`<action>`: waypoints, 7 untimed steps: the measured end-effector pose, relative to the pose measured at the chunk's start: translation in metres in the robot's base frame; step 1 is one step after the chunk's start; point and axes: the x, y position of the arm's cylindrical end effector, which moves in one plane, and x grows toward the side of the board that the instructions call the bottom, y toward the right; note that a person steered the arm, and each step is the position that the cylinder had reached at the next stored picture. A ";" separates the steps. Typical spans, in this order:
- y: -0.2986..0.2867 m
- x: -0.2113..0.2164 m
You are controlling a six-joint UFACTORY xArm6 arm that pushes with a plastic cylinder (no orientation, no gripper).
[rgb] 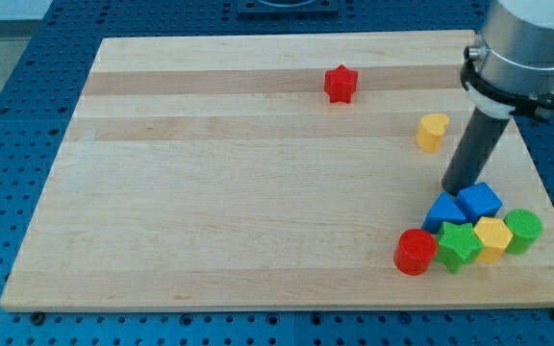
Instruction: Slide the yellow heart closer to red circle
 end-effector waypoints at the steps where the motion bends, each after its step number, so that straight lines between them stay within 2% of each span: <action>1: 0.000 0.003; 2: 0.000 0.004; 3: -0.032 -0.002; 4: -0.050 -0.040; 5: -0.072 -0.094; 6: -0.044 -0.141; 7: 0.016 -0.133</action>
